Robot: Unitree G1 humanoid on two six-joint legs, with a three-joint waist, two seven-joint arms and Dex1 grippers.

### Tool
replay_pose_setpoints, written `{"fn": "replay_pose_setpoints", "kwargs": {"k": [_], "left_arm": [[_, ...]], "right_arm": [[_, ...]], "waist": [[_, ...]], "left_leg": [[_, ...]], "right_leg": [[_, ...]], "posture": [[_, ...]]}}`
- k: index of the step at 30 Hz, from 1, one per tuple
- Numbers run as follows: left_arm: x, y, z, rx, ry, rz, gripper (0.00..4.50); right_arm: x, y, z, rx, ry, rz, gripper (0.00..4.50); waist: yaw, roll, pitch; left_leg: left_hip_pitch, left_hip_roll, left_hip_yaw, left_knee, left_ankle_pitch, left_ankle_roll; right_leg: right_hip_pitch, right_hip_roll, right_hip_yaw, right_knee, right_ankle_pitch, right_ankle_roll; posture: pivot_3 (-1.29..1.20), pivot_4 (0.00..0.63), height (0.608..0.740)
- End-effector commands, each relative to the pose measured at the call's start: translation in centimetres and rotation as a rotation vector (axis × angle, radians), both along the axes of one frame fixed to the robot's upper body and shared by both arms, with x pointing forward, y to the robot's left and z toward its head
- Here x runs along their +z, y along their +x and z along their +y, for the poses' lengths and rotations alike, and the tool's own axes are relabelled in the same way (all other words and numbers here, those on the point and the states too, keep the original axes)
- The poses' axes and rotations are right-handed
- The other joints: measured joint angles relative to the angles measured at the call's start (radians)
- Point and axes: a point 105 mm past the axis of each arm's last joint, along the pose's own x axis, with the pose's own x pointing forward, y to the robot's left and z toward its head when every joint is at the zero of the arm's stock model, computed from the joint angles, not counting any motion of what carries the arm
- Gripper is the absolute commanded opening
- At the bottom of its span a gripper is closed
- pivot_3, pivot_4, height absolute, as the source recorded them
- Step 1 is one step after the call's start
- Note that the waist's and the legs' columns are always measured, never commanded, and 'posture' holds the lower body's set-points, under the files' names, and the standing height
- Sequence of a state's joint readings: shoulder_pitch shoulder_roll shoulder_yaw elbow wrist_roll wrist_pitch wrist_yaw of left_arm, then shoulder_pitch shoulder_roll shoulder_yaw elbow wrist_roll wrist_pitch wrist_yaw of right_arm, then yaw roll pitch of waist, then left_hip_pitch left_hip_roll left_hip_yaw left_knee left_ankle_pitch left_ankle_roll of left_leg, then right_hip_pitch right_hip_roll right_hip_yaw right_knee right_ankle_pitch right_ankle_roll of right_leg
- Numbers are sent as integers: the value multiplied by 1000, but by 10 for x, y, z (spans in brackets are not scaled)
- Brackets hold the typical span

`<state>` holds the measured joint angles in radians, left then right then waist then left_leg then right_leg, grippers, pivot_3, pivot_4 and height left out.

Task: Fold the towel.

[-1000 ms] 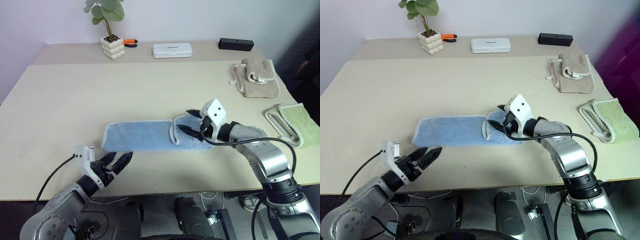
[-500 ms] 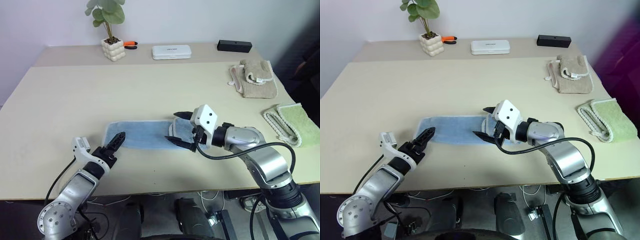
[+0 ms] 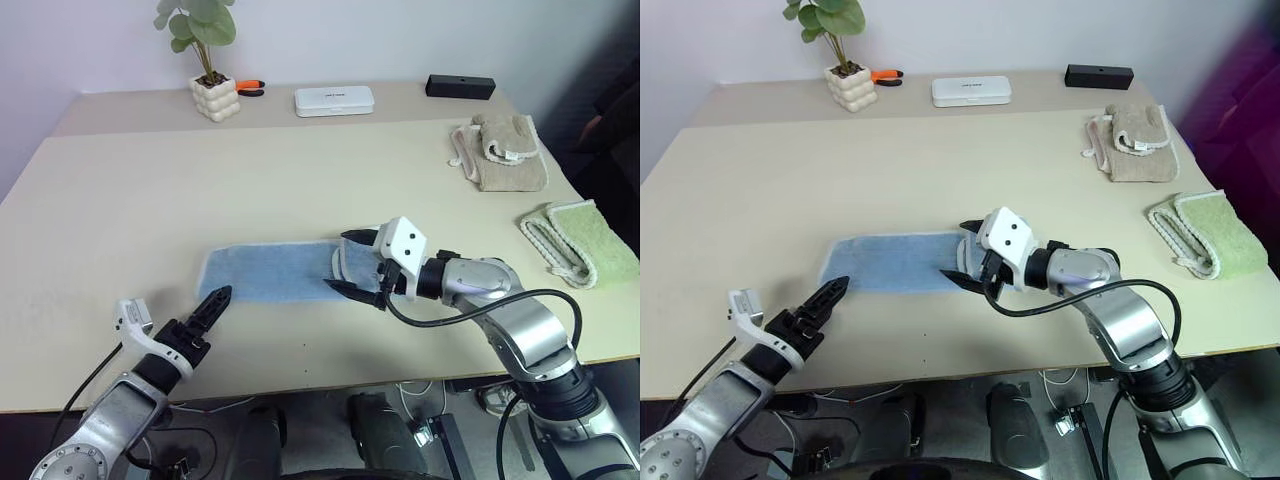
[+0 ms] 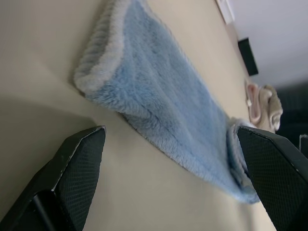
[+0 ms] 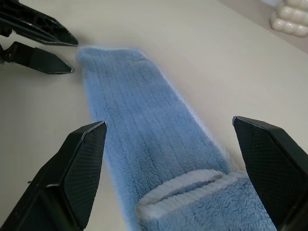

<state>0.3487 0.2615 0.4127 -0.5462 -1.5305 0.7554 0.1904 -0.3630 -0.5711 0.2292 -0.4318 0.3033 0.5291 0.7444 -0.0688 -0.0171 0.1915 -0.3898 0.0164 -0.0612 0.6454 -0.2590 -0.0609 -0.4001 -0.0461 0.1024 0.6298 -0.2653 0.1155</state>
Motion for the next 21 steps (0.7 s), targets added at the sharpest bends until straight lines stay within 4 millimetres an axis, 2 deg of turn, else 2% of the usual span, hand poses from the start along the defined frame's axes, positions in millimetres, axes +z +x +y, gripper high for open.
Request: {"fn": "replay_pose_setpoints", "kwargs": {"k": [1, 8, 11, 14, 18, 21], "left_arm": [[-41, 2, 24, 134, 54, 205, 4500], [-34, 36, 22, 161, 21, 206, 4500], [-29, 43, 23, 184, 11, 200, 3600], [-24, 47, 27, 204, 6, 181, 2062], [-16, 53, 32, 226, 7, 146, 48], [-1, 56, 42, 260, 20, 66, 48]], "right_arm": [[6, -4, 6, 31, 6, -40, 4274], [7, -2, 7, 36, 1, -47, 4274], [6, -3, 6, 31, -2, -47, 4336], [4, -4, 5, 26, -3, -43, 4336], [2, -6, 6, 24, -1, -36, 4336], [2, -7, 6, 22, 1, -34, 4336]], "waist": [[1, 4, -2], [1, 6, -4], [1, 7, -4], [3, 6, -4], [14, 6, -4], [22, 5, -4]], "left_leg": [[1, 0, 0, 0, 0, 0], [5, -1, -2, 0, -1, -2], [5, -1, -3, 0, -1, -2], [4, -1, -2, 1, 0, -1], [-1, -2, -3, -1, 0, -1], [-2, -2, -3, -4, 0, -1]], "right_leg": [[0, 0, 0, 0, 0, 0], [-2, 1, 0, -2, 0, -1], [-1, 0, 0, -6, 1, -2], [4, 0, 0, -9, 6, -8], [-1, 0, 0, -9, 7, -6], [-5, 1, 0, -9, 8, -5]], "posture": [[0, 150, 734], [0, 150, 734], [0, 150, 734], [0, 150, 734], [0, 150, 734], [0, 150, 734]]}}
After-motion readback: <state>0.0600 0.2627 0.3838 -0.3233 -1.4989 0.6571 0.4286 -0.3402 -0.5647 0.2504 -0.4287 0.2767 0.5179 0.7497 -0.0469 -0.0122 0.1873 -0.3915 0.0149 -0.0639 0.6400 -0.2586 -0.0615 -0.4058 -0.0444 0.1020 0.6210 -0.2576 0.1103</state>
